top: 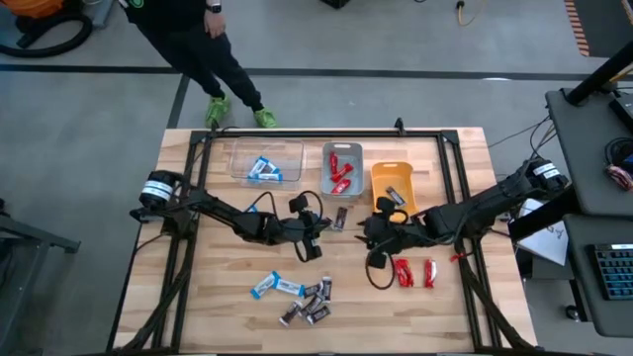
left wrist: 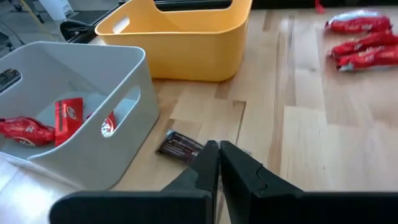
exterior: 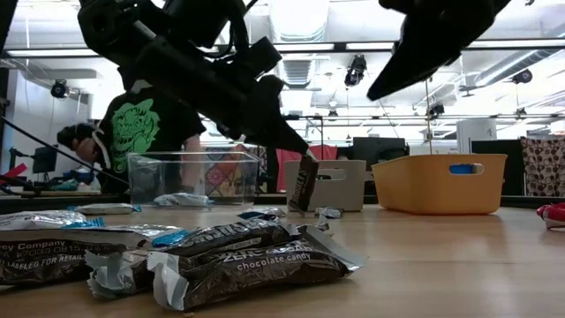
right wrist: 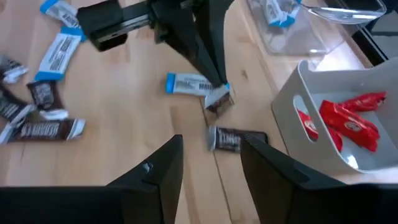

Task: Organize candy in baskets
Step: Put the brown chocolate into the yellow bin

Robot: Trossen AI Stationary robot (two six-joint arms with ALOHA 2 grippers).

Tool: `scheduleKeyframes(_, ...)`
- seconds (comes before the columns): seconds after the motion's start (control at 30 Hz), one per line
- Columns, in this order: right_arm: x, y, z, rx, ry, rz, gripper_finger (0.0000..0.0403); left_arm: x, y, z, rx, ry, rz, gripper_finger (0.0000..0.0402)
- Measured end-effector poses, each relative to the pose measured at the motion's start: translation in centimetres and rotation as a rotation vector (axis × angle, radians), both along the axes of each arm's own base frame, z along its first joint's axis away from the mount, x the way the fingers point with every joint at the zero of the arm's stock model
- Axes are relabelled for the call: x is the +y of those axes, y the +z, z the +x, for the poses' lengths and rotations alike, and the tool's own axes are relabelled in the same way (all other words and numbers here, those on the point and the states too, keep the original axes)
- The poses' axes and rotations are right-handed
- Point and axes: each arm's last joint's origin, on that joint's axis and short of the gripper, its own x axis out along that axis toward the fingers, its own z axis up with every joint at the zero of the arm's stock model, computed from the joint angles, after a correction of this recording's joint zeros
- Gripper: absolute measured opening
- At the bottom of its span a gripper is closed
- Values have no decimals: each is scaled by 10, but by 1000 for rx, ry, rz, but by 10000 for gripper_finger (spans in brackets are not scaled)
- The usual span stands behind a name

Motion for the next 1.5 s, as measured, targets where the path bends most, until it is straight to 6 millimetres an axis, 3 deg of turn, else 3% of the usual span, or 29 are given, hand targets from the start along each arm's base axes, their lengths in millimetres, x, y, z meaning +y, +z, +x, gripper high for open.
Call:
scheduleKeyframes(0.1,-3,-9,8,-44,-19,16,180,0,0,0,-16,14,-29,0)
scheduleKeyframes(0.33,-4,-42,27,54,2,-60,220,0,-2,0,3,3,-15,0)
scheduleKeyframes(0.6,-3,-54,45,59,-20,-51,223,-2,-7,-5,132,-123,54,0)
scheduleKeyframes(0.8,-2,-67,69,14,-52,-27,223,2,11,-15,161,-51,117,0)
scheduleKeyframes(1.27,-5,-98,98,24,-219,73,222,15,50,-84,4,12,40,0)
scheduleKeyframes(1.5,-13,-115,96,83,-259,67,199,18,57,-99,-74,19,23,0)
